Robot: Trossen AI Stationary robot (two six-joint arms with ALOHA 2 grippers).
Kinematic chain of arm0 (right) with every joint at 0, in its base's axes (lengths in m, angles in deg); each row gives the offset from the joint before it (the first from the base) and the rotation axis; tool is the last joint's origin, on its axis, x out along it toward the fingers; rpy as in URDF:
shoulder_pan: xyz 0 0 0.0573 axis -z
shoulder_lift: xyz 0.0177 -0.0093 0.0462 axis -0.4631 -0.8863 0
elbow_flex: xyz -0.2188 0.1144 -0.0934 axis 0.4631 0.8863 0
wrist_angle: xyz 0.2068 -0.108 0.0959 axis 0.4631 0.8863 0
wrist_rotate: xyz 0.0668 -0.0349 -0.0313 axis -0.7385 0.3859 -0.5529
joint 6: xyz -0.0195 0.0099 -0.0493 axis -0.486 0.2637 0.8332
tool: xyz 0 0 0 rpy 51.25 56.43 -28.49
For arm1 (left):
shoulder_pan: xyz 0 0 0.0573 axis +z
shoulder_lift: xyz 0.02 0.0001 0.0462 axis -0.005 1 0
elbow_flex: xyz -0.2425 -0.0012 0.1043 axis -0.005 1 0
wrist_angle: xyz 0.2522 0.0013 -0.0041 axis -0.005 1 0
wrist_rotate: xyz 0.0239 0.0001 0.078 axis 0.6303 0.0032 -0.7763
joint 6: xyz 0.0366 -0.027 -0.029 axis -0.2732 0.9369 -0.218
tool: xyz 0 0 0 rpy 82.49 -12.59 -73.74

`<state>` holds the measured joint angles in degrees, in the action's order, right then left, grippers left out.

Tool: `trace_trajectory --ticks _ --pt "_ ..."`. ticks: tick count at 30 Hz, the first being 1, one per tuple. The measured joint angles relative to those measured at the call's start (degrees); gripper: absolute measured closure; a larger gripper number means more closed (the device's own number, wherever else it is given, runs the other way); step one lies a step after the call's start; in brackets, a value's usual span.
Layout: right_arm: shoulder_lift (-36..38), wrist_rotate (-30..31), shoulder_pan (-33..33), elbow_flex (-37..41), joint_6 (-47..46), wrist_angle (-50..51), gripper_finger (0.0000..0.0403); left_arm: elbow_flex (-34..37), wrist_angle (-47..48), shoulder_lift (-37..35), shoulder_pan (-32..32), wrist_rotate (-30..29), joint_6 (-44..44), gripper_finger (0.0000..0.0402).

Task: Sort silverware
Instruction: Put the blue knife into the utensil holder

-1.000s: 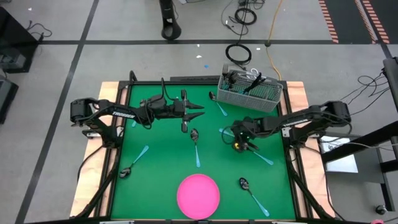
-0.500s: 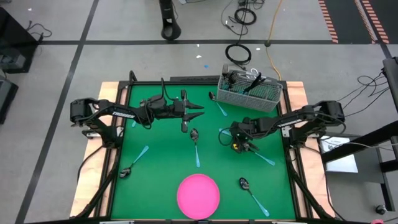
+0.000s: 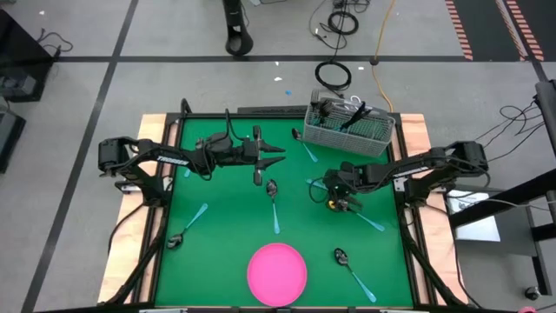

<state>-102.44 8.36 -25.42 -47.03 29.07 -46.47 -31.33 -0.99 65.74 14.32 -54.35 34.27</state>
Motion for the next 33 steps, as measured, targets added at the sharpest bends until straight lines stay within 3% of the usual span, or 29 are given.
trace_trajectory --ticks 7,16,23,29,33 --pt "6.8 6.2 0.0 -0.2 2.7 -0.3 0.0400 0.0 0.0 0.0 0.0 0.0 0.0 0.0301" --pt "7.2 0.8 0.6 -0.2 3.5 0.5 0.0398 0.0 0.0 0.0 0.0 0.0 0.0 0.0301" --pt "1.4 -2.8 0.6 -0.3 4.1 -0.3 0.0335 0.0 0.0 0.0 0.0 0.0 0.0 0.0301" --pt "-2.1 1.7 0.8 -0.3 3.4 -0.4 0.0277 0.0 0.0 0.0 0.0 0.0 0.0 0.0301" --pt "-3.8 1.8 0.9 -0.6 3.5 -0.6 0.0266 0.0 0.0 0.0 0.0 0.0 0.0 0.0301"
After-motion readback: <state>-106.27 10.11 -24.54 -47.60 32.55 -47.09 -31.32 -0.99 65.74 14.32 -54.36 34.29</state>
